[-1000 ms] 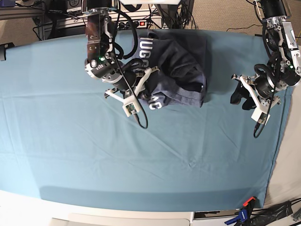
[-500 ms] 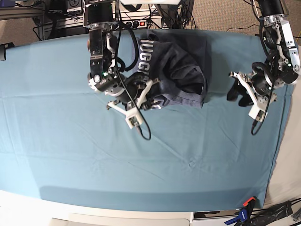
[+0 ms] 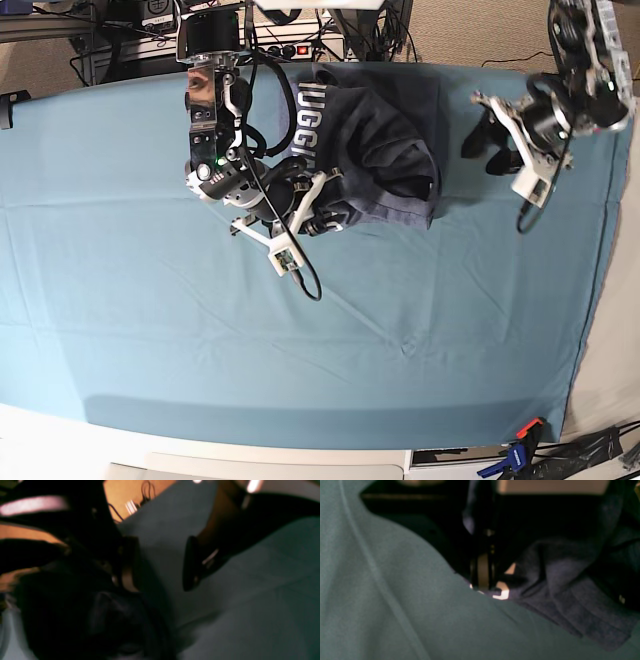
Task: Fold the T-shirt properly
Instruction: 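Press the right gripper onto the stack's lettered edge, holding it down, then move the left gripper over the stack and grasp its fabric edge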
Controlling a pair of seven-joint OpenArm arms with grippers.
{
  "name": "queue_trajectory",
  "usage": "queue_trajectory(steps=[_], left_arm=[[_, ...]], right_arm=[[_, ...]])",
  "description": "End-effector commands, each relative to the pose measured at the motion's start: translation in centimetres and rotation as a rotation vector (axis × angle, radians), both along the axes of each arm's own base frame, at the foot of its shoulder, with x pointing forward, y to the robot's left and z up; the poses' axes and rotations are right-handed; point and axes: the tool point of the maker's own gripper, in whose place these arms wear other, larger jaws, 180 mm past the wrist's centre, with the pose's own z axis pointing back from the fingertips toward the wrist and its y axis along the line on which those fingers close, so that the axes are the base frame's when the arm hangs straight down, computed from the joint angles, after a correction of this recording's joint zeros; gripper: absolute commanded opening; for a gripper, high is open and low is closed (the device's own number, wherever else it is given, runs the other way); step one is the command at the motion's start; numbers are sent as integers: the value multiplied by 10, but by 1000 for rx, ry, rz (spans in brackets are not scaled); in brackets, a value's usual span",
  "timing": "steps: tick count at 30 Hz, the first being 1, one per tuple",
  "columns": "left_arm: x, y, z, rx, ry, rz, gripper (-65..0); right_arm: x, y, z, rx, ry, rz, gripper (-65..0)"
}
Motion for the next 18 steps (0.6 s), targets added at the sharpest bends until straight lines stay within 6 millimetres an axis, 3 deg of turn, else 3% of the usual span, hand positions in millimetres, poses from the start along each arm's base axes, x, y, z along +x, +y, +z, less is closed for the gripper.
queue_trajectory(steps=[1,5,9,18], left_arm=[[1,-13,23,-30,-82,-23,-367],[-12,-42,63,-60,-210,-70,-367],[-20,-53,61,-112,-191,-65,-382],[-36,-118,51,-146,-180,-200,-381]], right_arm=[[10,5,16,27,-53,6,-650],[10,5,16,27,-53,6,-650],[10,5,16,27,-53,7,-650],[10,5,16,23,-55,8,-650]])
